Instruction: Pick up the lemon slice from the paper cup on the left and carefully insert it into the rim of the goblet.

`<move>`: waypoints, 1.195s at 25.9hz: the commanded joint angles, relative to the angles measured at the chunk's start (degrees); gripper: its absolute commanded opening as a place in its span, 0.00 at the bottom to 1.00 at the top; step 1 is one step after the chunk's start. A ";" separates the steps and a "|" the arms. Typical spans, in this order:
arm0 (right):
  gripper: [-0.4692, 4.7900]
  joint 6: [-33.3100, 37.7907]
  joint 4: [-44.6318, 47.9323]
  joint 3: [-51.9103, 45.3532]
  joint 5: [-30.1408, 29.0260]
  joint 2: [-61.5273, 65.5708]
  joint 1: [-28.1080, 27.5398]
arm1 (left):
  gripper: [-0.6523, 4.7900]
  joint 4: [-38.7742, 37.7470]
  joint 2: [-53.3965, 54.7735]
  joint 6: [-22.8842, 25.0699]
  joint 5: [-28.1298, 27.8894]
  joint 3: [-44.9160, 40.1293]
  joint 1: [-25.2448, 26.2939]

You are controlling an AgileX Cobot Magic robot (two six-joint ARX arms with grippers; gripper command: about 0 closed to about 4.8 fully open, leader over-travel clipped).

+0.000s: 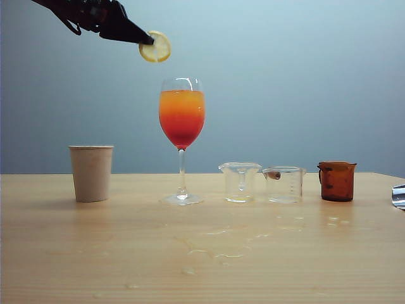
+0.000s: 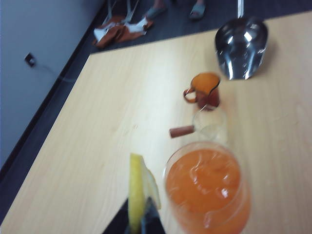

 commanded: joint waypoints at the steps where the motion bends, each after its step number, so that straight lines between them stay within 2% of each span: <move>1: 0.08 -0.20 1.01 0.24 -0.09 -0.02 0.04 | 0.16 -0.50 -0.42 -1.49 2.10 0.48 -0.11; 10: 0.08 -0.20 1.01 0.24 -0.11 -0.02 0.07 | 0.16 -1.20 -0.33 -1.46 1.46 0.22 -2.91; 24: 0.08 -0.20 0.98 0.24 -0.11 -0.02 0.09 | 0.16 -4.31 1.03 0.20 -3.69 0.22 -3.34; 31: 0.08 -0.22 0.96 0.24 -0.11 -0.02 0.09 | 0.16 -4.76 1.88 0.72 -4.04 0.20 -3.34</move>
